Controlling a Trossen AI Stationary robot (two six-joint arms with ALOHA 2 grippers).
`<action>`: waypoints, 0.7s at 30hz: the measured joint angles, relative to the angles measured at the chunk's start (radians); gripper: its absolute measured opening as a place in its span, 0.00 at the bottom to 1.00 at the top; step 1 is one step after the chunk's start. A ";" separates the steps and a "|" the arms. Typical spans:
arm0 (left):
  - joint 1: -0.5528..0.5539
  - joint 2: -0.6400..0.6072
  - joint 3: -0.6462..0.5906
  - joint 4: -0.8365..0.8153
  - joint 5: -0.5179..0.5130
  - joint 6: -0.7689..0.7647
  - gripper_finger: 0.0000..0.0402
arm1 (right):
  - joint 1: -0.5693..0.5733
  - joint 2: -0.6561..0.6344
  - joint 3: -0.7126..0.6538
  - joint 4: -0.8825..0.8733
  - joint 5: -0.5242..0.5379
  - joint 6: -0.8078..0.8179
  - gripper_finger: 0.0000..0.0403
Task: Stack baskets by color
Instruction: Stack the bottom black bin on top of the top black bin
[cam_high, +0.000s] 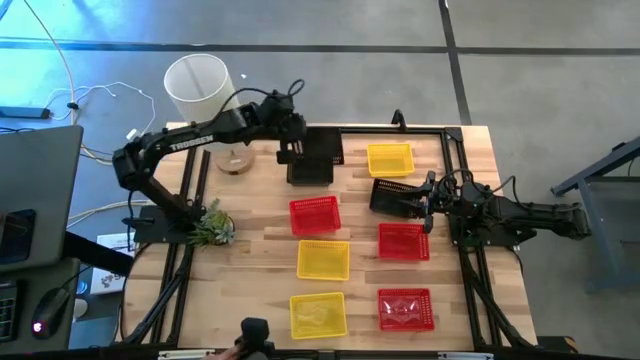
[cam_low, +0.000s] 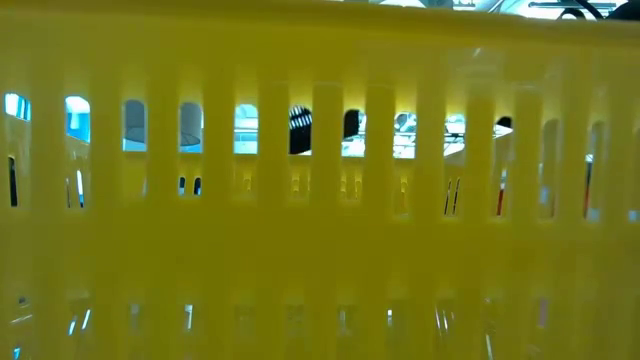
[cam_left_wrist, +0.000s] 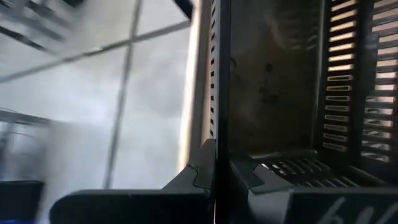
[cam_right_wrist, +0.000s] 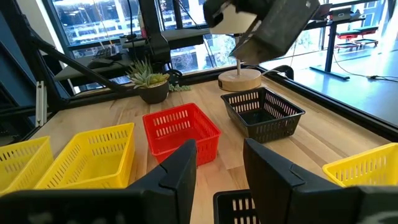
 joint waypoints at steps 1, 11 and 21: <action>0.000 0.011 0.000 -0.012 0.013 -0.014 0.00 | 0.000 0.000 0.000 0.000 0.000 0.000 0.30; -0.006 0.102 0.000 -0.125 0.018 -0.051 0.00 | 0.000 0.000 0.000 0.000 0.000 0.000 0.30; -0.008 0.103 0.000 -0.198 -0.004 -0.086 0.00 | 0.000 0.000 0.000 0.000 0.000 0.000 0.30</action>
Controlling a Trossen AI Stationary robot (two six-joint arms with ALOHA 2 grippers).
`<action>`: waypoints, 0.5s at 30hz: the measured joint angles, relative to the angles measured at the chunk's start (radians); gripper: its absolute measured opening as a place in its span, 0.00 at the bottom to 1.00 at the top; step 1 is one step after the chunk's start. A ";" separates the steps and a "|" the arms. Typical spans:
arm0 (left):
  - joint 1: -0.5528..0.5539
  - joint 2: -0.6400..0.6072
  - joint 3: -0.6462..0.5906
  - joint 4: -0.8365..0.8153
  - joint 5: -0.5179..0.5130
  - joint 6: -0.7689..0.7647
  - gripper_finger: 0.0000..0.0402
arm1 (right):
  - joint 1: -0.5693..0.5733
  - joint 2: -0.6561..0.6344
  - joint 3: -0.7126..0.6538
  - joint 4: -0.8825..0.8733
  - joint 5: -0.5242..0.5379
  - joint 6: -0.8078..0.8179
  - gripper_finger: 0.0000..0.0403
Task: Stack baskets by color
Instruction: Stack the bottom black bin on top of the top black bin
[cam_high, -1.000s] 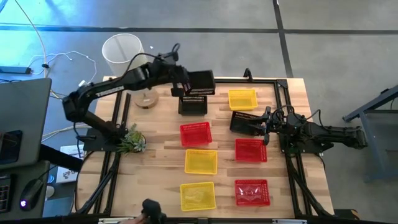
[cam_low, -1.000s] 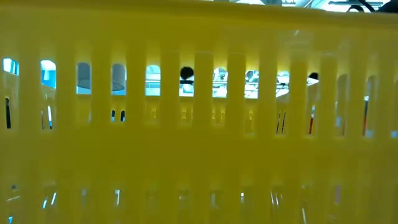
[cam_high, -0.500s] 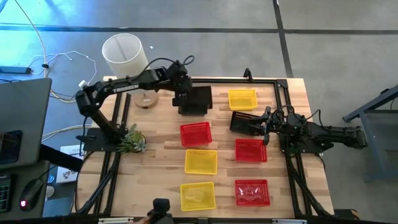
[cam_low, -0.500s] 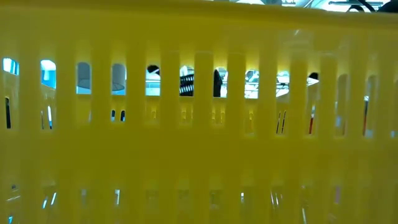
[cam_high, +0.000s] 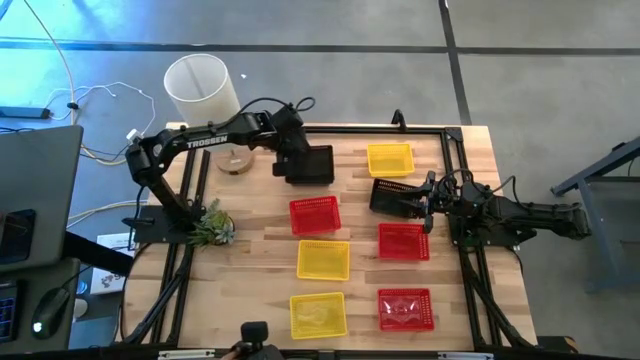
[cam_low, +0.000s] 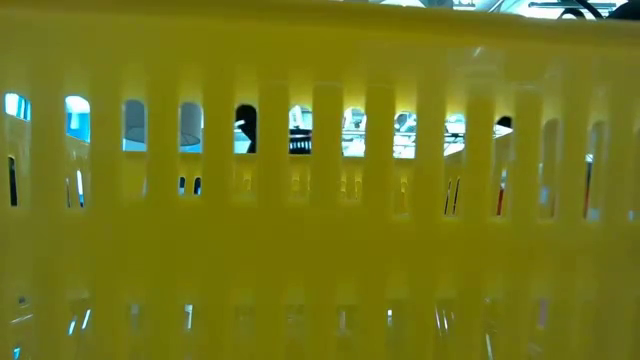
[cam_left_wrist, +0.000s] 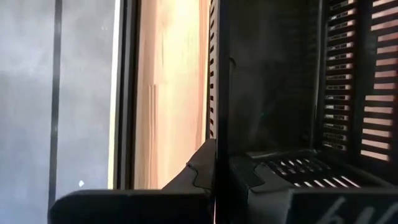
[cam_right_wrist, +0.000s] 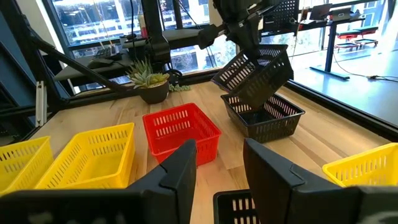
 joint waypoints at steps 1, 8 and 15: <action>0.002 0.000 0.000 -0.007 0.000 -0.002 0.00 | 0.000 0.000 0.000 0.000 0.000 0.000 0.30; 0.002 0.000 0.000 -0.017 0.001 0.023 0.00 | 0.000 0.000 0.000 0.000 0.000 0.000 0.30; 0.002 0.042 -0.001 -0.007 -0.004 0.073 0.00 | 0.000 0.000 0.000 0.000 0.000 0.000 0.30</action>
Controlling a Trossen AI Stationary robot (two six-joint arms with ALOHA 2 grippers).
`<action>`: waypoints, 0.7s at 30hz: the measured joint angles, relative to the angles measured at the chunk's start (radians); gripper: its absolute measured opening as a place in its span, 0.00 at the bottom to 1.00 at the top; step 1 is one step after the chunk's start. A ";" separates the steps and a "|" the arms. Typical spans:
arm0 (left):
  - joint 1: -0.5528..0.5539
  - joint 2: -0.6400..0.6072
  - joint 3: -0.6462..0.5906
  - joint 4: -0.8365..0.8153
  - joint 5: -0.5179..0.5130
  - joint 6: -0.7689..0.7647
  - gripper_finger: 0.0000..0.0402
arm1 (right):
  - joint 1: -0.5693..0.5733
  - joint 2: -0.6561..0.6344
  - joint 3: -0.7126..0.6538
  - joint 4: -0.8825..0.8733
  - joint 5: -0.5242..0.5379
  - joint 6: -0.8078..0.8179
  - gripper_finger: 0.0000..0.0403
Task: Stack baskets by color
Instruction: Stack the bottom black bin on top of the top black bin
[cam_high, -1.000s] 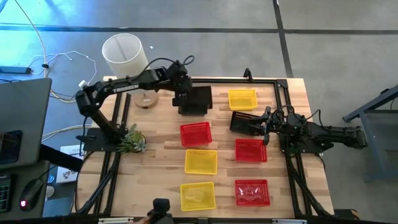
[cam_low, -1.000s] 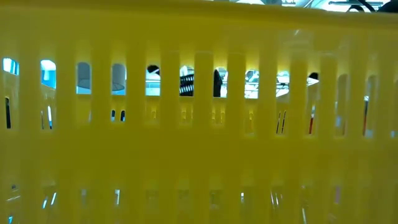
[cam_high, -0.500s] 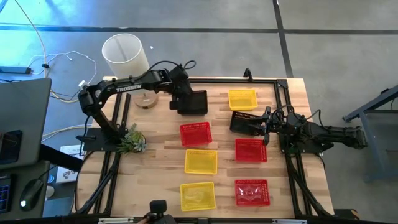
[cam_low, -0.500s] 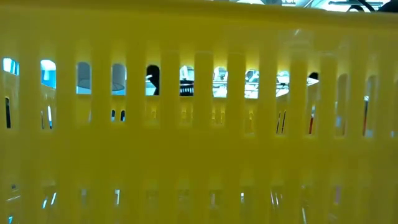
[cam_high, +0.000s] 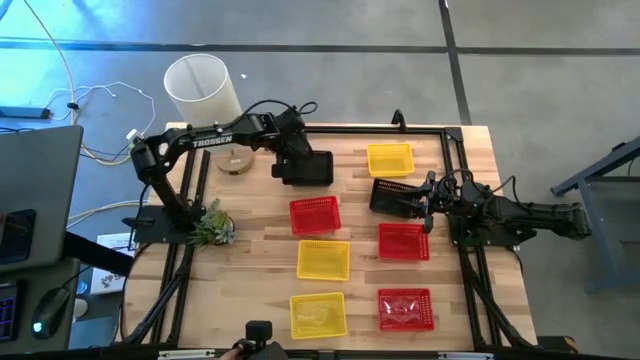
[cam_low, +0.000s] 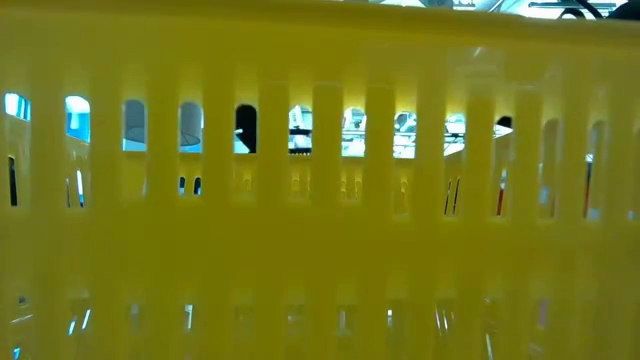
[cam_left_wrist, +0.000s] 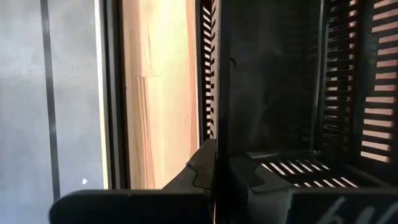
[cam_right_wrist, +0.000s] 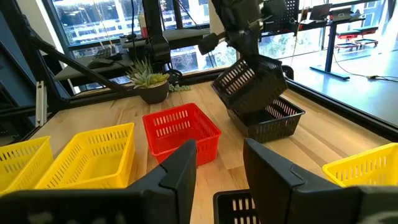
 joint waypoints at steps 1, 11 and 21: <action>0.000 0.008 0.000 0.003 0.001 0.007 0.00 | 0.000 0.000 0.000 0.000 0.000 0.000 0.30; 0.011 0.052 0.000 0.032 0.014 0.017 0.00 | 0.000 0.000 0.000 0.000 0.000 0.000 0.30; 0.018 0.060 0.000 0.034 0.039 0.023 0.02 | 0.000 0.000 0.000 0.000 0.000 0.000 0.30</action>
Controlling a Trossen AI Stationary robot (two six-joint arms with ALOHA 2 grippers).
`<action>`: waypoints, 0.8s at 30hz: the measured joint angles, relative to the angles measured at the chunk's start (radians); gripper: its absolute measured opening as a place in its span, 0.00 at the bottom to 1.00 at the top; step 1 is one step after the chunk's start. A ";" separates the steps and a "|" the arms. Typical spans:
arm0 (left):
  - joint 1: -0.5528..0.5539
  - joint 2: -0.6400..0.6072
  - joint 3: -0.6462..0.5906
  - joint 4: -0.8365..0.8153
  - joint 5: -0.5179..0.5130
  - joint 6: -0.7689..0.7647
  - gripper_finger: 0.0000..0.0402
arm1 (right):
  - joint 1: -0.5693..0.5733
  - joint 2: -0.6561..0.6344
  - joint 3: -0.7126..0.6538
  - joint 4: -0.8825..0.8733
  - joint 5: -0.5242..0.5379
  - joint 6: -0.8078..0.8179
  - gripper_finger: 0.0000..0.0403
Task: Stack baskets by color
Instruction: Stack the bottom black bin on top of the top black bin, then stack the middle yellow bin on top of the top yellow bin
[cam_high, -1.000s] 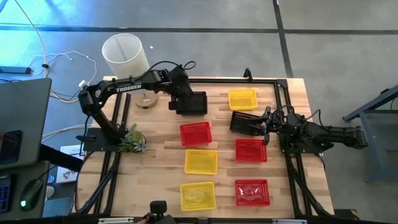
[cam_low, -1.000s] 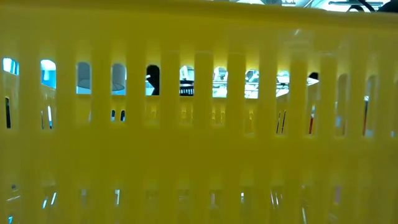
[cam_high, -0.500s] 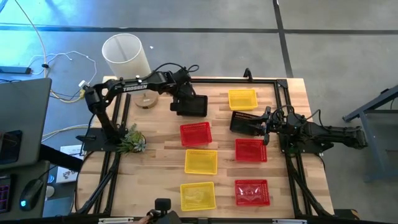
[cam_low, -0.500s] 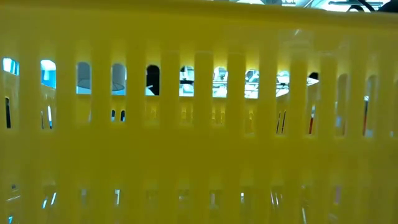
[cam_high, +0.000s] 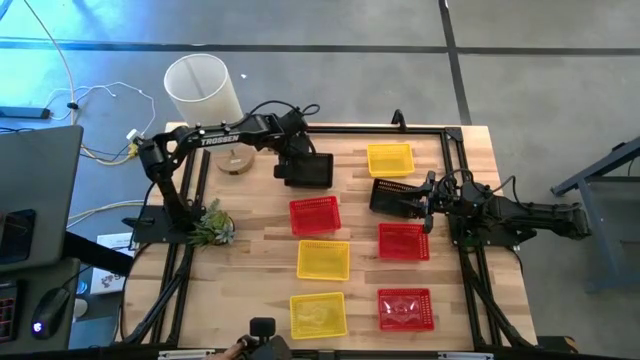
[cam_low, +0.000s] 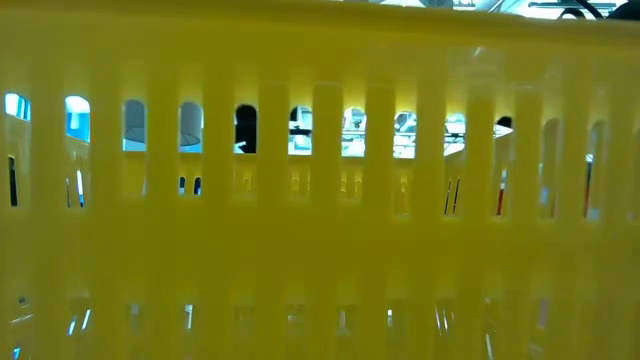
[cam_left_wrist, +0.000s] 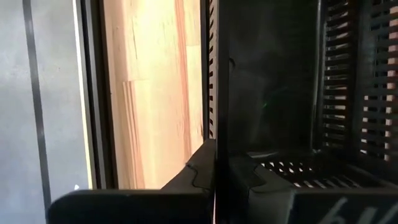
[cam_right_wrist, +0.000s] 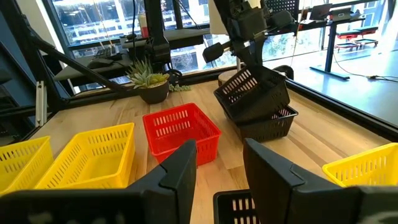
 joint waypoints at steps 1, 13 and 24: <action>0.000 0.000 0.000 -0.001 0.000 0.000 0.03 | 0.000 0.000 0.000 0.000 0.000 0.000 0.30; -0.003 0.000 0.000 0.022 -0.024 0.006 0.24 | 0.000 0.000 0.000 0.000 0.000 0.000 0.30; -0.016 -0.027 0.085 -0.007 0.040 -0.077 0.26 | 0.000 0.000 0.000 0.000 0.000 0.000 0.30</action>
